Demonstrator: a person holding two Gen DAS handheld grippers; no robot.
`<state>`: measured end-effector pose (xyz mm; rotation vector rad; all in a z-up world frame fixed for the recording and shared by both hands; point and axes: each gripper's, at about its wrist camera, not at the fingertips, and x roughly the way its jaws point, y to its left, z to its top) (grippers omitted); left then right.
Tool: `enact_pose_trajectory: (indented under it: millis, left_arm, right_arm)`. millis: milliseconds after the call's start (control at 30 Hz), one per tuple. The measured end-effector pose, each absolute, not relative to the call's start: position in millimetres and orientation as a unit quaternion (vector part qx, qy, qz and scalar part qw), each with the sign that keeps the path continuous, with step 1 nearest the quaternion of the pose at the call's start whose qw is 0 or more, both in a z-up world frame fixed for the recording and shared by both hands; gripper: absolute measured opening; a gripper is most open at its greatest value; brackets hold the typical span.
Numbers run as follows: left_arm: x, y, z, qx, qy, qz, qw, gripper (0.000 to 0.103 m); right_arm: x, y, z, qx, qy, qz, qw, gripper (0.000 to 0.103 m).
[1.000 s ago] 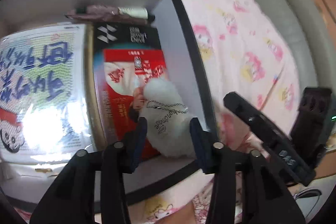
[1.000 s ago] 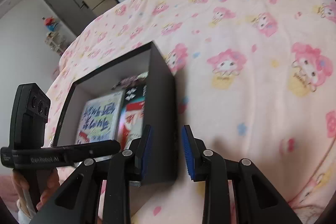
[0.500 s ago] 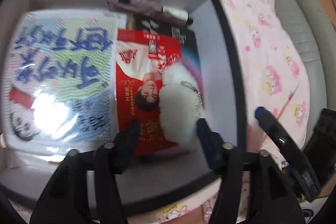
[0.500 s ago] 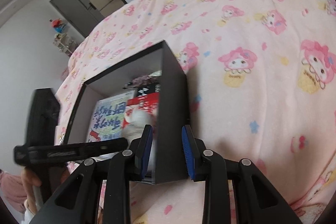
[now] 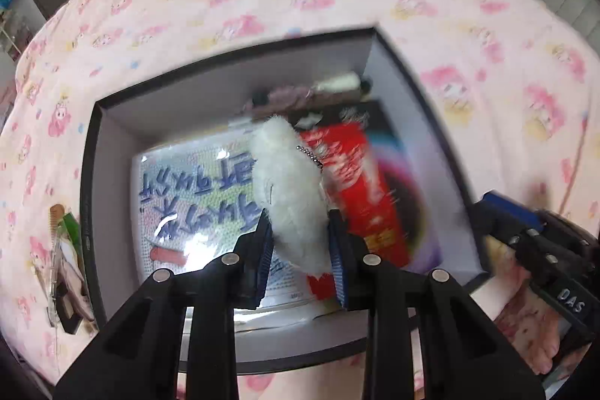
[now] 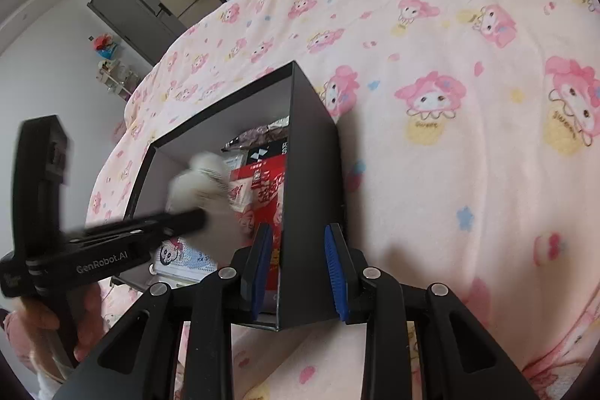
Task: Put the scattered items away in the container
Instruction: 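Lower the plush keychain into the black box onto the red Smart Devil box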
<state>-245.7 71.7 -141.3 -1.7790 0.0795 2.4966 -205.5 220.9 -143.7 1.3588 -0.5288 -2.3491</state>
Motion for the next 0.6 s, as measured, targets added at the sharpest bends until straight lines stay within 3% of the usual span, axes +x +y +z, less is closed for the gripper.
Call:
enact_pose_trajectory:
  millis: [167, 433, 600]
  left_arm:
    - [-270.2, 90.0, -161.0, -0.606, -0.022, 0.79, 0.091, 0.036]
    - [-259.2, 63.0, -136.3, -0.551, -0.118, 0.804, 0.188, 0.036]
    - [-256.0, 41.4, -139.6, -0.56, -0.123, 0.803, 0.161, 0.036]
  right_arm:
    - [-202.5, 208.4, -138.4, 0.469, -0.145, -0.854, 0.175, 0.026]
    - [-217.3, 216.6, -128.3, 0.483, -0.147, -0.847, 0.167, 0.026]
    - [-219.0, 193.7, -112.7, 0.475, -0.113, -0.852, 0.189, 0.026]
